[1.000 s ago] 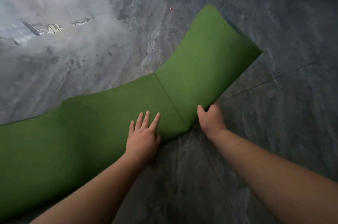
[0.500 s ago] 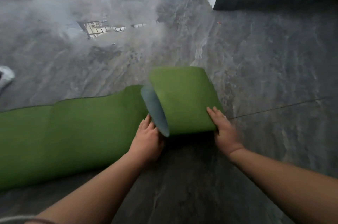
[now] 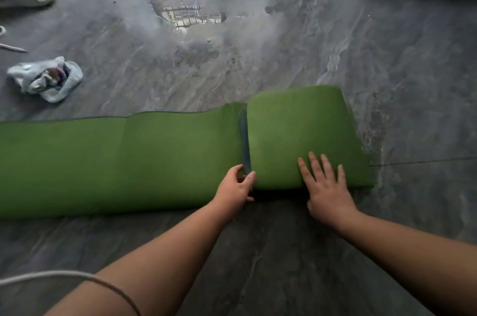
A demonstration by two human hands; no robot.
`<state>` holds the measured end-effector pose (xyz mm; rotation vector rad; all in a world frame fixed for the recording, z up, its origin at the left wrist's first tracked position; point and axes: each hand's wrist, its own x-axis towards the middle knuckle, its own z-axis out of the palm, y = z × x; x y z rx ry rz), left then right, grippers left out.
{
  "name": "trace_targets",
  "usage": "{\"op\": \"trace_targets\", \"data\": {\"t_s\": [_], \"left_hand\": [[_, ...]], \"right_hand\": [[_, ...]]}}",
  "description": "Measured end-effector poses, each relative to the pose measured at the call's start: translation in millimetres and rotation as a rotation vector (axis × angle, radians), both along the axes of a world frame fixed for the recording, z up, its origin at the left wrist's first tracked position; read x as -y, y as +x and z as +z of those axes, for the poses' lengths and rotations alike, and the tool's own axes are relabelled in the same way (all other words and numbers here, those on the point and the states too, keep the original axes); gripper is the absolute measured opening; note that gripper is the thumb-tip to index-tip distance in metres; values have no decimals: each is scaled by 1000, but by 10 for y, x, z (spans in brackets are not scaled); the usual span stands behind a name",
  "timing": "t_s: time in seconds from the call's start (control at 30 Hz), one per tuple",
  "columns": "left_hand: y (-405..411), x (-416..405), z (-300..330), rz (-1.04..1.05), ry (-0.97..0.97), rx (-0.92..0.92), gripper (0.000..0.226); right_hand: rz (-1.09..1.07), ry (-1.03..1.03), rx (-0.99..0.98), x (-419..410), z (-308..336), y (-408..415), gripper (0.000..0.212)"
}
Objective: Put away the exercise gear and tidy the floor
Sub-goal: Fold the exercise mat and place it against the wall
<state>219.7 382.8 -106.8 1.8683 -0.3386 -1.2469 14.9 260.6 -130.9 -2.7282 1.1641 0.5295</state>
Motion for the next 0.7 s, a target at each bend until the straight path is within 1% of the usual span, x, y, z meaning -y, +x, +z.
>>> {"op": "trace_targets", "data": {"t_s": [0.1, 0.2, 0.27, 0.33, 0.4, 0.5, 0.57, 0.7], "left_hand": [[-38, 64, -70, 9, 23, 163, 48], [-61, 57, -86, -61, -4, 291, 54], [-67, 25, -105, -104, -22, 367, 57], [-74, -13, -129, -129, -30, 406, 59], [-72, -34, -174, -159, -7, 443, 55], [-47, -77, -261, -271, 53, 647, 53], [-1, -122, -293, -339, 99, 732, 55], [142, -266, -357, -465, 189, 808, 60]], "right_hand": [[106, -23, 19, -43, -5, 199, 107], [246, -30, 88, -160, -36, 356, 99], [298, -28, 111, -258, -95, 435, 93], [298, -1, 113, -310, -161, 505, 89], [295, 50, 58, -304, -216, 566, 87], [291, 124, -39, -281, -256, 639, 84], [277, 130, -77, -285, -257, 701, 84], [280, 119, -128, -256, -212, 809, 82]]}}
